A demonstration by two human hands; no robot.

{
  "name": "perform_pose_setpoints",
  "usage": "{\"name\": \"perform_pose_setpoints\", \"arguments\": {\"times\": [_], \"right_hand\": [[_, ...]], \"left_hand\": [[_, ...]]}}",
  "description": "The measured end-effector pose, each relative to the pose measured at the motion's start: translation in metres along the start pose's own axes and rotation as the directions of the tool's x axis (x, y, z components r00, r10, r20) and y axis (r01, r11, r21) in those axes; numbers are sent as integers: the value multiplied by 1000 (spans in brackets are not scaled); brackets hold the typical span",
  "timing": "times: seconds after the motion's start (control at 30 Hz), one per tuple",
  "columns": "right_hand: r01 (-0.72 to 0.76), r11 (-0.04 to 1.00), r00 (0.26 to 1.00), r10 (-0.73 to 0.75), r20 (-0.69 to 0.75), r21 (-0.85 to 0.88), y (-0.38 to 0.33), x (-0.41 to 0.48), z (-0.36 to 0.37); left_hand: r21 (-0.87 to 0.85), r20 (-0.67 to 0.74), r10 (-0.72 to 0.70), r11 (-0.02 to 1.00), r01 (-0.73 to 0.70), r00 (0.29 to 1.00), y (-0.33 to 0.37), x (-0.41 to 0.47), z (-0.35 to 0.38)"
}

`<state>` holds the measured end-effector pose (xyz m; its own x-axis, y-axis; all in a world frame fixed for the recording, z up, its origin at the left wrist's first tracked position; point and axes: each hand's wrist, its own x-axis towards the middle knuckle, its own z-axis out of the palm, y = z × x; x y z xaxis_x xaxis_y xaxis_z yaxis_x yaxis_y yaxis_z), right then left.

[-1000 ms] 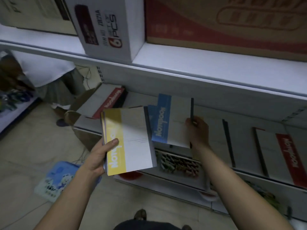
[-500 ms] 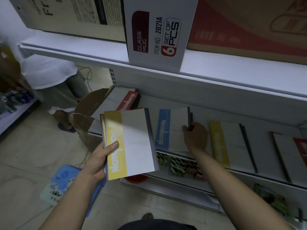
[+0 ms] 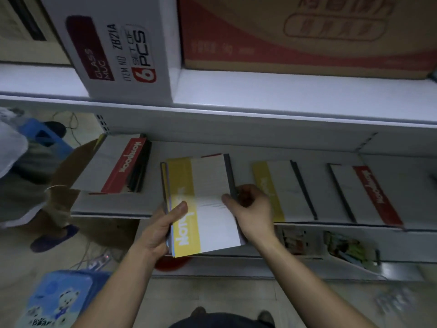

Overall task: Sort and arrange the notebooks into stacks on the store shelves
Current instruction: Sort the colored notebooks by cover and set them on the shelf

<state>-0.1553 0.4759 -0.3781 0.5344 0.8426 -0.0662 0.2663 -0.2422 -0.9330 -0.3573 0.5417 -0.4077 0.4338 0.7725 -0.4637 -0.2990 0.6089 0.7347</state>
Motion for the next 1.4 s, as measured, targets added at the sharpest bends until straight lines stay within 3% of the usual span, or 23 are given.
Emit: {"name": "perform_pose_setpoints", "arguments": {"times": [0.43,0.63,0.73,0.83,0.97,1.27,1.4], "right_hand": [[-36,999,999,36,-27,-17,41,25,-102],[40,999,999,-41,23,15,41,23,-114],[42,999,997,-43,-58,-19,43,35,-128],[-10,999,993,5,-116,-47,58,64,-151],[-154,985,986,149,-72,-80,80,102,-166],[-107,875,988,40,-151,-472,90,113,-146],[-136,863,968,11,-251,-486,85,103,-146]], "left_hand": [[17,32,-71,997,70,997,-32,16,64],[45,34,-72,996,71,997,-46,15,85],[33,21,-85,996,84,996,-49,15,86],[46,-15,-70,996,71,997,-47,12,77],[10,-57,-44,999,45,997,-45,5,60],[-18,-113,30,999,-32,993,-30,-9,53],[-22,-76,-16,1000,15,997,-29,-6,64]]}}
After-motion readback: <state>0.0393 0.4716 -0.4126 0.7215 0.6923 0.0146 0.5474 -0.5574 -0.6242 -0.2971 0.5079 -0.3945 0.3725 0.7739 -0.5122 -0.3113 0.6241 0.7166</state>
